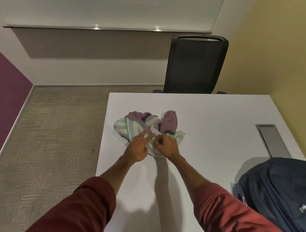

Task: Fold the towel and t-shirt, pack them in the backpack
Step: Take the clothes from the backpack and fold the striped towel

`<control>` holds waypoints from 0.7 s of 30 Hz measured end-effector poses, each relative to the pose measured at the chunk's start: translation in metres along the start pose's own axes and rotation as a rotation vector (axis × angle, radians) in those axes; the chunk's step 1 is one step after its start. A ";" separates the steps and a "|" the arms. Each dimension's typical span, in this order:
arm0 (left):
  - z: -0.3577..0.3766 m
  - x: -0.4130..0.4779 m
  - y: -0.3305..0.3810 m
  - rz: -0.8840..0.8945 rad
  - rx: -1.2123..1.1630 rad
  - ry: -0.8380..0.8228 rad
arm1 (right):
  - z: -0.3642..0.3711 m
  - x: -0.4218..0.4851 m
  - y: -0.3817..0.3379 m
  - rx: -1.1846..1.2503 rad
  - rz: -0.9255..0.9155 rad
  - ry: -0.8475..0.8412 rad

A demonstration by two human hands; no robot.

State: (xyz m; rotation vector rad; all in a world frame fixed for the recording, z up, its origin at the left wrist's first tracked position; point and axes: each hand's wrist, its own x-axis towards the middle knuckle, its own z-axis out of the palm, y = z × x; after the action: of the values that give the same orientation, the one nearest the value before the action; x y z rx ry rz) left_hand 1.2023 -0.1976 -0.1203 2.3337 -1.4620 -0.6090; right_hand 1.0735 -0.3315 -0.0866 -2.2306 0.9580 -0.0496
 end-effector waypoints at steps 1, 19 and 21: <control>-0.002 -0.005 0.006 0.011 0.016 0.013 | 0.000 -0.007 -0.002 0.029 -0.026 0.033; -0.005 -0.099 0.105 -0.645 -0.484 0.235 | -0.016 -0.146 0.003 0.185 -0.115 0.093; 0.000 -0.113 0.114 -0.568 -0.381 0.280 | -0.015 -0.159 0.008 0.200 -0.130 0.069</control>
State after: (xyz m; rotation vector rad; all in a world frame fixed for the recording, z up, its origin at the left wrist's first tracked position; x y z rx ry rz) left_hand 1.0713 -0.1442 -0.0453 2.3830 -0.4985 -0.5982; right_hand 0.9492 -0.2409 -0.0442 -2.1137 0.8063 -0.2715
